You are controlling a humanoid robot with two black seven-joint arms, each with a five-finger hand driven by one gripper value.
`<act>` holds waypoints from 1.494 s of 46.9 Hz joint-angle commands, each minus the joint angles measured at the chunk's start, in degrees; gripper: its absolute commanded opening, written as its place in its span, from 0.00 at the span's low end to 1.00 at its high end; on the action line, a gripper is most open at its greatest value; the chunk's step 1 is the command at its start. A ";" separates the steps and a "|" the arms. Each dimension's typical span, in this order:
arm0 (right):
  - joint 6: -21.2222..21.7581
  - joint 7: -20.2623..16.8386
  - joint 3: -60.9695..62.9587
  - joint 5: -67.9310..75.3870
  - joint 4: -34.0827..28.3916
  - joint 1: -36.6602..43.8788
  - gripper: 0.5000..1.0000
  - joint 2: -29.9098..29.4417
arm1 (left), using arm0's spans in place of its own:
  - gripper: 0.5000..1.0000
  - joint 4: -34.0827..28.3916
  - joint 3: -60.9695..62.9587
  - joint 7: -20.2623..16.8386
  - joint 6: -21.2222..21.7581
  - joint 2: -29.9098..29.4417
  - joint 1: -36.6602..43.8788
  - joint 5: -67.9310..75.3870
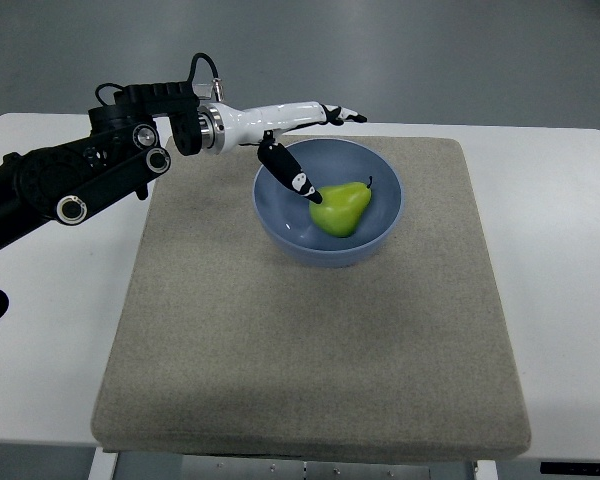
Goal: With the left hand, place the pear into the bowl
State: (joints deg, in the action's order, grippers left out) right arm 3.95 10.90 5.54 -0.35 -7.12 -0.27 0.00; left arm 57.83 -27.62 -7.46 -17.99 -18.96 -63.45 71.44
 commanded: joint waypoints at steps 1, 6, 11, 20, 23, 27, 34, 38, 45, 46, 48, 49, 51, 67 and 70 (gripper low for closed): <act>0.01 -0.01 0.00 0.00 0.00 0.00 0.85 0.00 | 0.99 0.00 -2.00 0.08 -0.02 -1.25 0.00 -3.32; 0.01 -0.01 0.00 0.00 0.00 0.00 0.85 0.00 | 0.99 0.00 -5.07 0.08 0.06 -3.89 0.08 -9.64; 0.01 -0.01 0.00 0.00 0.00 0.00 0.85 0.00 | 0.99 0.00 -7.71 0.69 0.06 -6.35 1.49 -17.90; -0.08 -0.01 0.00 0.00 0.00 0.00 0.85 0.00 | 0.99 -2.36 -8.60 1.22 0.06 -10.57 2.89 -31.96; 0.01 -0.01 0.00 0.00 0.00 0.00 0.85 0.00 | 0.99 -4.21 -8.60 1.83 0.06 -11.10 3.69 -36.62; 0.01 -0.01 0.00 0.00 0.00 0.00 0.85 0.00 | 0.99 -7.28 -8.51 4.20 -0.64 -11.89 4.39 -42.60; 0.01 -0.01 0.00 0.00 0.00 0.00 0.85 0.00 | 0.99 -12.03 -8.51 8.34 -1.25 -11.89 6.32 -54.02; -0.08 -0.01 0.00 0.00 0.00 0.00 0.85 0.00 | 0.99 -14.32 -8.42 9.13 -3.62 -11.89 7.46 -58.51; 0.01 -0.01 0.00 0.00 0.00 0.00 0.85 0.00 | 0.99 -17.31 -8.60 9.48 -8.63 -11.89 8.87 -64.40; -0.08 -0.01 0.00 0.00 0.00 0.00 0.85 0.00 | 0.99 -17.74 -8.60 9.48 -9.33 -11.89 9.13 -65.63; -0.08 -0.01 0.00 0.00 0.00 0.00 0.85 0.00 | 0.99 -18.54 -8.60 9.66 -10.48 -11.89 9.57 -68.18; 0.01 -0.01 0.00 0.00 0.00 0.00 0.85 0.00 | 0.99 -18.98 -8.60 9.75 -11.18 -11.89 9.75 -69.41; 0.01 -0.01 0.00 0.00 0.00 0.00 0.85 0.00 | 0.99 -19.77 -8.51 10.01 -12.50 -11.80 10.01 -71.52; 0.01 -0.01 0.00 0.00 0.00 0.00 0.85 0.00 | 0.99 -21.70 -8.68 10.01 -17.01 -11.19 11.25 -79.26; 0.01 -0.01 -0.09 -0.35 0.00 0.00 0.85 0.00 | 0.99 -21.62 -8.68 10.10 -17.01 -11.19 11.33 -80.75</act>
State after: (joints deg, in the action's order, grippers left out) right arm 3.93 10.90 5.54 -0.35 -7.12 -0.24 0.00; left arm 36.13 -36.30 2.56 -35.01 -30.11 -52.15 -7.82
